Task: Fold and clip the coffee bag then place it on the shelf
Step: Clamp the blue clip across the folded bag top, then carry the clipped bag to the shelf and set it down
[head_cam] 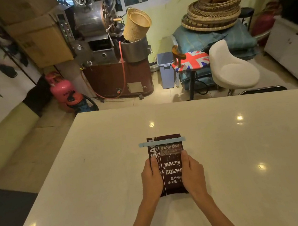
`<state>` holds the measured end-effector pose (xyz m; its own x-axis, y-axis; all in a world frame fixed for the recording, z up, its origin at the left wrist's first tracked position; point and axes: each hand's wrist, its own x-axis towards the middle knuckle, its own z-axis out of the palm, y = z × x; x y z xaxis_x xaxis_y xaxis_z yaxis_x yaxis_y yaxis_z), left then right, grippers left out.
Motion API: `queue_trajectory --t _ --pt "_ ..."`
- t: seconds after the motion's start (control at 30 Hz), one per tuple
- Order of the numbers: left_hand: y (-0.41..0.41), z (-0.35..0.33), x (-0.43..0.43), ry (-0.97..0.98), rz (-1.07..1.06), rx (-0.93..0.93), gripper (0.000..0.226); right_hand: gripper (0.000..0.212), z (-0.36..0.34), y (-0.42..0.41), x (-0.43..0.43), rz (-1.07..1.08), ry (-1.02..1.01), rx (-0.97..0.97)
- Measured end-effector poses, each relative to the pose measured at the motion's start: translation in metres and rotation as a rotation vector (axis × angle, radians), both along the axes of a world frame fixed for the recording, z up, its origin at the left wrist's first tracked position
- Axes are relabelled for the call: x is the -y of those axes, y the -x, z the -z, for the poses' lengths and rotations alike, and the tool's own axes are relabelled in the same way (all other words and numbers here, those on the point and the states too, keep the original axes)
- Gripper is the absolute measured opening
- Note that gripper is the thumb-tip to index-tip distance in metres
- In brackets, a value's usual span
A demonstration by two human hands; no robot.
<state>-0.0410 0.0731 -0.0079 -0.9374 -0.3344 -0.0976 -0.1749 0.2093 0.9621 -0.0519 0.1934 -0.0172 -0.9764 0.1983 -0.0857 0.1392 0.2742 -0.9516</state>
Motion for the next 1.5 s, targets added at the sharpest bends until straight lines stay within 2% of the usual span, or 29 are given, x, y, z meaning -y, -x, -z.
queue_trajectory --t 0.13,0.27,0.37,0.43,0.6,0.77,0.93,1.13,1.37,1.5 --pt "0.003 -0.006 0.013 -0.164 0.242 0.007 0.023 0.030 0.002 0.001 -0.005 -0.084 0.199 -0.043" --pt "0.009 -0.003 0.029 -0.191 0.391 -0.035 0.040 0.032 0.008 0.001 -0.004 -0.221 0.336 -0.032" --pt "0.009 0.010 0.034 -0.152 0.400 -0.028 0.049 0.049 0.016 -0.006 0.009 -0.217 0.258 -0.073" --pt "0.011 0.015 0.036 -0.162 0.385 -0.030 0.050 0.053 0.017 -0.009 0.017 -0.172 0.226 -0.076" --pt "0.018 0.024 0.051 -0.201 0.495 0.001 0.050 0.051 0.016 -0.016 0.038 -0.047 0.146 -0.045" --pt "0.029 0.022 0.062 -0.276 0.603 0.089 0.049 0.039 0.003 -0.020 0.037 0.075 0.096 -0.020" --pt "0.020 0.006 0.040 -0.316 0.729 0.134 0.046 0.030 -0.012 -0.051 0.025 0.304 0.237 0.037" --pt "-0.030 -0.015 -0.051 -0.282 1.007 0.150 0.028 0.041 -0.029 -0.142 -0.033 0.677 0.218 -0.047" --pt "-0.188 -0.050 -0.195 -0.250 1.546 0.195 0.036 0.028 -0.055 -0.337 -0.113 1.264 0.214 -0.171" --pt "-0.311 -0.054 -0.252 -0.247 1.870 0.184 0.024 0.021 -0.066 -0.466 -0.125 1.586 0.111 -0.202"
